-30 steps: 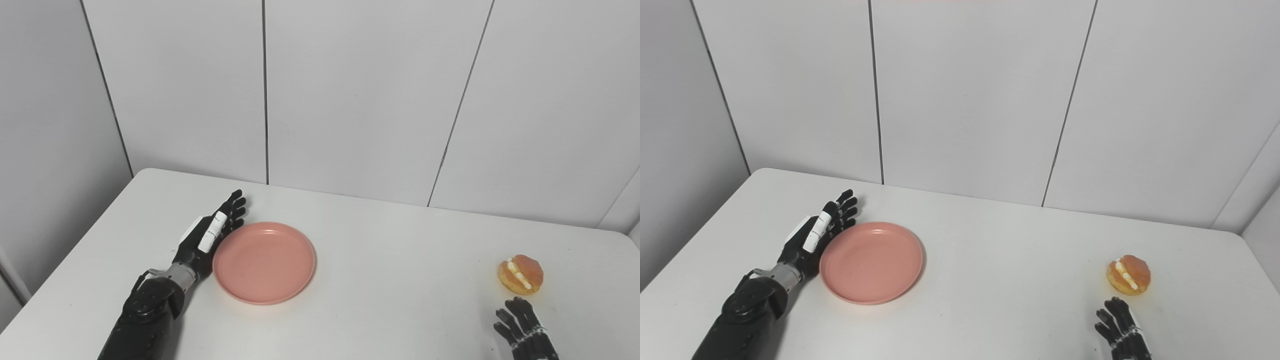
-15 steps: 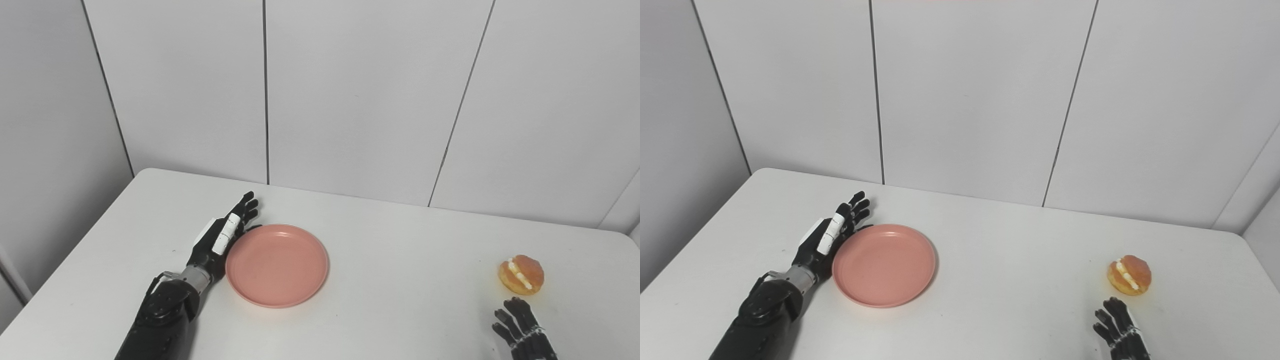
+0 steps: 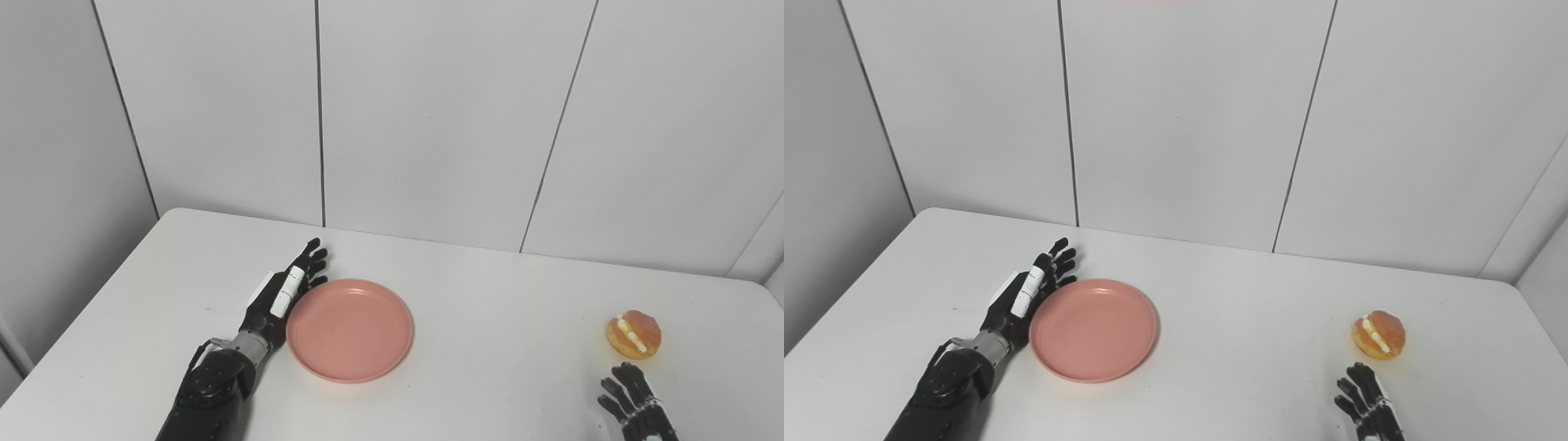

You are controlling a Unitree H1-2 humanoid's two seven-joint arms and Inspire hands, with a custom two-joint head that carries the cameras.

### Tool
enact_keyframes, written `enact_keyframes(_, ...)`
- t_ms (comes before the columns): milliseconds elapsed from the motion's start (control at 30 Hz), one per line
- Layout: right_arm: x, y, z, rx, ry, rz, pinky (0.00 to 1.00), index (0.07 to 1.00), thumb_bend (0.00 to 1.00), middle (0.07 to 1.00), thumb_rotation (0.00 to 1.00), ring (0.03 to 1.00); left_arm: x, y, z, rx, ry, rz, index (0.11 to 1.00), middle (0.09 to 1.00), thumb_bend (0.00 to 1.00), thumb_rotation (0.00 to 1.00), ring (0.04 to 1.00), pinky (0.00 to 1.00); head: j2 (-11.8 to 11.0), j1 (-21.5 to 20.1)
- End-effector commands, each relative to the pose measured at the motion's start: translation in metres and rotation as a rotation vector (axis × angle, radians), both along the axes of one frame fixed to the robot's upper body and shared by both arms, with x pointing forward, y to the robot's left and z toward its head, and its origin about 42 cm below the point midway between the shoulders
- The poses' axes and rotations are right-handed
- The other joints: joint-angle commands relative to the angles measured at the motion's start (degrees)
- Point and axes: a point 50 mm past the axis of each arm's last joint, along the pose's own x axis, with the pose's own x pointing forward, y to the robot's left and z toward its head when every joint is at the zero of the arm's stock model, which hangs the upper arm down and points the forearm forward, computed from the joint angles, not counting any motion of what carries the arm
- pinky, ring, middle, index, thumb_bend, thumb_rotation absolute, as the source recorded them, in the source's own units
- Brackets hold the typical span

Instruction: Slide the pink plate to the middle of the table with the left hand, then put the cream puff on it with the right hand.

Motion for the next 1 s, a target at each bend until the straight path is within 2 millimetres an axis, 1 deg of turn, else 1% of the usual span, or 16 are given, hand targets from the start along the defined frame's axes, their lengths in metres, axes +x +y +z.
enact_keyframes(0,-0.008,0.004,-0.026,0.013,0.116,-0.005,0.85,0.891,0.82,0.904,0.93,0.872,-0.003,-0.031,-0.013,0.0,0.073,-0.075,1.0,0.965,0.96,0.93,0.971,0.93,0.5,-1.0)
enact_keyframes(67,-0.007,0.006,-0.025,0.006,0.116,-0.005,0.85,0.894,0.82,0.902,0.94,0.873,-0.004,-0.033,-0.013,-0.001,0.081,-0.075,1.0,0.962,0.97,0.93,0.964,0.92,1.0,-2.2)
enact_keyframes(167,-0.007,0.009,-0.023,-0.006,0.115,-0.002,0.85,0.898,0.82,0.899,0.95,0.873,-0.006,-0.038,-0.014,-0.009,0.09,-0.074,1.0,0.96,0.96,0.92,0.961,0.91,1.2,-3.7)
enact_keyframes(200,-0.007,0.011,-0.022,-0.004,0.115,-0.002,0.85,0.899,0.82,0.898,0.94,0.873,-0.006,-0.038,-0.015,-0.014,0.095,-0.076,1.0,0.961,0.96,0.92,0.961,0.91,1.4,-5.4)
enact_keyframes(233,-0.006,0.013,-0.021,-0.003,0.115,-0.002,0.85,0.897,0.82,0.896,0.94,0.871,-0.006,-0.039,-0.016,-0.021,0.099,-0.08,1.0,0.964,0.95,0.92,0.964,0.91,1.4,-5.6)
enact_keyframes(267,-0.006,0.016,-0.021,-0.003,0.116,-0.003,0.85,0.896,0.83,0.895,0.93,0.869,-0.007,-0.039,-0.016,-0.027,0.102,-0.085,1.0,0.968,0.94,0.92,0.969,0.92,1.6,-7.2)
enact_keyframes(300,-0.006,0.017,-0.02,-0.003,0.117,-0.004,0.84,0.893,0.84,0.892,0.93,0.865,-0.007,-0.039,-0.016,-0.031,0.104,-0.088,1.0,0.975,0.93,0.92,0.976,0.94,1.6,-7.2)
enact_keyframes(367,-0.005,0.022,-0.018,-0.008,0.115,-0.002,0.84,0.891,0.84,0.891,0.93,0.864,-0.008,-0.041,-0.016,-0.027,0.104,-0.091,1.0,0.979,0.93,0.93,0.981,0.95,1.8,-9.4)
enact_keyframes(400,-0.005,0.024,-0.017,-0.011,0.113,-0.001,0.84,0.892,0.84,0.892,0.93,0.865,-0.008,-0.042,-0.017,-0.025,0.104,-0.093,1.0,0.98,0.93,0.93,0.981,0.94,1.8,-9.4)
enact_keyframes(567,-0.003,0.035,-0.013,-0.007,0.111,0.002,0.84,0.895,0.81,0.898,0.92,0.874,-0.009,-0.049,-0.018,-0.039,0.114,-0.106,1.0,0.992,0.94,0.94,0.988,0.93,2.5,-12.0)
enact_keyframes(933,-0.002,0.049,-0.009,-0.058,0.091,-0.003,0.83,0.899,0.78,0.897,0.93,0.871,-0.01,-0.074,-0.014,-0.085,0.133,-0.144,1.0,0.992,0.97,0.94,0.992,0.97,3.3,-15.4)
enact_keyframes(967,-0.002,0.051,-0.008,-0.062,0.087,-0.003,0.83,0.9,0.78,0.897,0.93,0.87,-0.01,-0.077,-0.014,-0.09,0.132,-0.145,1.0,0.992,0.97,0.94,0.991,0.97,3.3,-16.5)
